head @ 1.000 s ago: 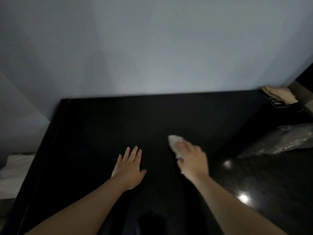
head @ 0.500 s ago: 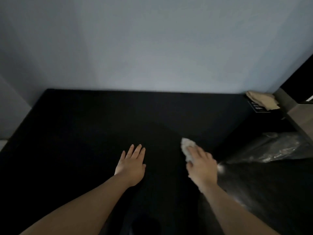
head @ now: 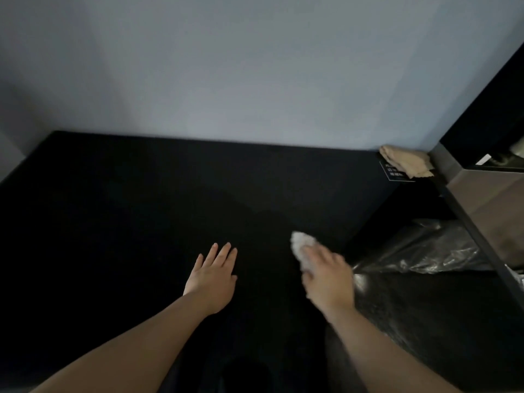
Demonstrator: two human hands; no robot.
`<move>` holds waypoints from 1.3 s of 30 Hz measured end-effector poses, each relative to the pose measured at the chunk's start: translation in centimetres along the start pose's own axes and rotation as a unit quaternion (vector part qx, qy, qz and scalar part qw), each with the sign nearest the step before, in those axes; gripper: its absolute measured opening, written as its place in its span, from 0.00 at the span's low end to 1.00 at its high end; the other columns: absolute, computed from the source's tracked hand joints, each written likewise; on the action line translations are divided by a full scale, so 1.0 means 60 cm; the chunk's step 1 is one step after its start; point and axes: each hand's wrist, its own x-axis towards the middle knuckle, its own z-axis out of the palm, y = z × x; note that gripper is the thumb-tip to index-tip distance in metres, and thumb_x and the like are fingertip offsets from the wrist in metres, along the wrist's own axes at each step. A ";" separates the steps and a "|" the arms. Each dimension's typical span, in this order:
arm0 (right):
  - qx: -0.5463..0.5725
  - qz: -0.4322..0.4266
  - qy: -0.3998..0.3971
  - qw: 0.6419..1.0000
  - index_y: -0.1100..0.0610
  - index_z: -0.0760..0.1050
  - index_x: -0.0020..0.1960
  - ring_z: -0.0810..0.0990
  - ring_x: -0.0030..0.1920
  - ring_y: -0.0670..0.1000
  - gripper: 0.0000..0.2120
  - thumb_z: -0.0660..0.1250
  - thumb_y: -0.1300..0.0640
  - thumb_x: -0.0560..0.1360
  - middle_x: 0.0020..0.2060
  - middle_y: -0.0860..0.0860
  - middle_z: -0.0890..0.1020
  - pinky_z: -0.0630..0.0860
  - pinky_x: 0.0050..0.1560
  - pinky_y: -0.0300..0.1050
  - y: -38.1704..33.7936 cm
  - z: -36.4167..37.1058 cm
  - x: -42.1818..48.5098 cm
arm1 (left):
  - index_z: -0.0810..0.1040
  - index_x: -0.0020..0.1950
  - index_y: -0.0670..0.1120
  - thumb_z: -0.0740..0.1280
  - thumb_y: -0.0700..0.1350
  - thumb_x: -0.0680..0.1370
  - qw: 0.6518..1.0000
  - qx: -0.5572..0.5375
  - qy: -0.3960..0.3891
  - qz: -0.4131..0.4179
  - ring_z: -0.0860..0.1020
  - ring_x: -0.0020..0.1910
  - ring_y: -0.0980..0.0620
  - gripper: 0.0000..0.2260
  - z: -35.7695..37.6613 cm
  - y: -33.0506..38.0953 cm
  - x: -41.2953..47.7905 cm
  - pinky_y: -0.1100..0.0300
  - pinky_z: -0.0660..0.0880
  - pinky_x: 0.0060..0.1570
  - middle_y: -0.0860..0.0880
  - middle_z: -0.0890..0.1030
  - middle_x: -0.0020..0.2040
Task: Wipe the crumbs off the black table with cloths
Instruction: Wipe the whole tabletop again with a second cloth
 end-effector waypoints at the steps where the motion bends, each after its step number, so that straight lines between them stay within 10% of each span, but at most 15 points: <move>1: -0.010 0.071 0.008 0.997 0.47 0.72 0.65 0.76 0.52 0.60 0.23 0.65 0.54 0.69 0.63 0.51 0.75 0.73 0.51 0.52 0.044 -0.004 0.001 | 0.39 0.78 0.49 0.50 0.50 0.83 1.000 -0.001 0.002 -0.006 0.38 0.76 0.48 0.27 0.002 0.005 -0.003 0.49 0.42 0.74 0.50 0.38 0.78; 4: 0.000 0.200 0.005 0.980 0.49 0.69 0.68 0.73 0.56 0.60 0.23 0.60 0.53 0.72 0.67 0.52 0.71 0.70 0.54 0.52 0.065 -0.010 -0.010 | 0.39 0.78 0.48 0.50 0.51 0.83 1.000 -0.006 0.005 -0.016 0.38 0.76 0.47 0.27 0.008 0.027 -0.006 0.48 0.43 0.75 0.50 0.38 0.78; 11: 0.054 -0.154 -0.036 0.986 0.46 0.69 0.67 0.75 0.57 0.53 0.22 0.61 0.56 0.73 0.65 0.46 0.72 0.72 0.55 0.49 -0.061 0.004 -0.039 | 0.41 0.78 0.50 0.50 0.52 0.83 1.000 -0.010 0.020 -0.005 0.38 0.76 0.49 0.27 0.015 0.032 -0.011 0.50 0.43 0.74 0.51 0.39 0.78; 13: 0.015 -0.069 0.033 0.997 0.45 0.74 0.60 0.80 0.45 0.57 0.21 0.61 0.57 0.69 0.56 0.48 0.79 0.75 0.43 0.48 0.007 -0.008 -0.013 | 0.41 0.78 0.51 0.51 0.52 0.83 1.000 -0.014 0.015 0.000 0.39 0.77 0.50 0.27 0.011 0.027 -0.012 0.51 0.43 0.75 0.51 0.40 0.78; 17: 0.009 0.210 -0.007 0.978 0.51 0.68 0.68 0.72 0.55 0.61 0.23 0.63 0.55 0.73 0.66 0.55 0.71 0.70 0.53 0.50 0.032 -0.014 0.011 | 0.42 0.78 0.51 0.52 0.53 0.83 1.000 -0.021 0.018 -0.002 0.39 0.77 0.49 0.27 0.009 0.025 -0.012 0.50 0.43 0.75 0.51 0.40 0.78; 23: 0.054 -0.130 -0.045 0.989 0.48 0.73 0.63 0.77 0.52 0.55 0.20 0.62 0.54 0.71 0.61 0.49 0.76 0.74 0.50 0.50 -0.051 0.006 0.001 | 0.42 0.78 0.51 0.51 0.53 0.83 0.999 -0.019 0.027 -0.002 0.39 0.77 0.49 0.27 0.003 0.023 0.005 0.49 0.43 0.74 0.52 0.41 0.78; 27: -0.022 0.137 0.020 0.990 0.49 0.72 0.63 0.75 0.51 0.61 0.19 0.59 0.52 0.73 0.57 0.54 0.77 0.73 0.48 0.54 0.079 -0.010 0.046 | 0.43 0.78 0.51 0.53 0.53 0.82 1.000 -0.022 0.018 -0.012 0.39 0.77 0.48 0.28 -0.011 0.021 0.024 0.47 0.44 0.75 0.51 0.41 0.78; 31: 0.068 0.452 -0.039 0.888 0.57 0.53 0.75 0.61 0.66 0.62 0.27 0.56 0.54 0.78 0.71 0.57 0.61 0.62 0.61 0.62 0.081 -0.028 0.112 | 0.43 0.78 0.51 0.54 0.53 0.82 0.999 -0.028 0.015 -0.021 0.39 0.77 0.47 0.29 -0.025 0.019 0.050 0.46 0.45 0.75 0.51 0.41 0.78; 35: 0.040 0.171 -0.084 0.981 0.49 0.58 0.72 0.64 0.63 0.58 0.26 0.59 0.54 0.75 0.69 0.52 0.63 0.65 0.60 0.54 -0.038 0.000 0.136 | 0.43 0.78 0.51 0.53 0.53 0.82 0.999 -0.028 0.029 -0.024 0.40 0.77 0.47 0.28 -0.041 0.012 0.083 0.46 0.45 0.75 0.51 0.42 0.79; 39: 0.008 -0.074 -0.090 0.993 0.43 0.61 0.71 0.67 0.63 0.55 0.25 0.60 0.52 0.74 0.70 0.46 0.64 0.66 0.58 0.50 -0.019 0.006 0.141 | 0.42 0.78 0.51 0.54 0.55 0.82 0.998 -0.034 0.040 -0.046 0.39 0.77 0.48 0.29 -0.056 -0.001 0.110 0.47 0.44 0.75 0.50 0.40 0.78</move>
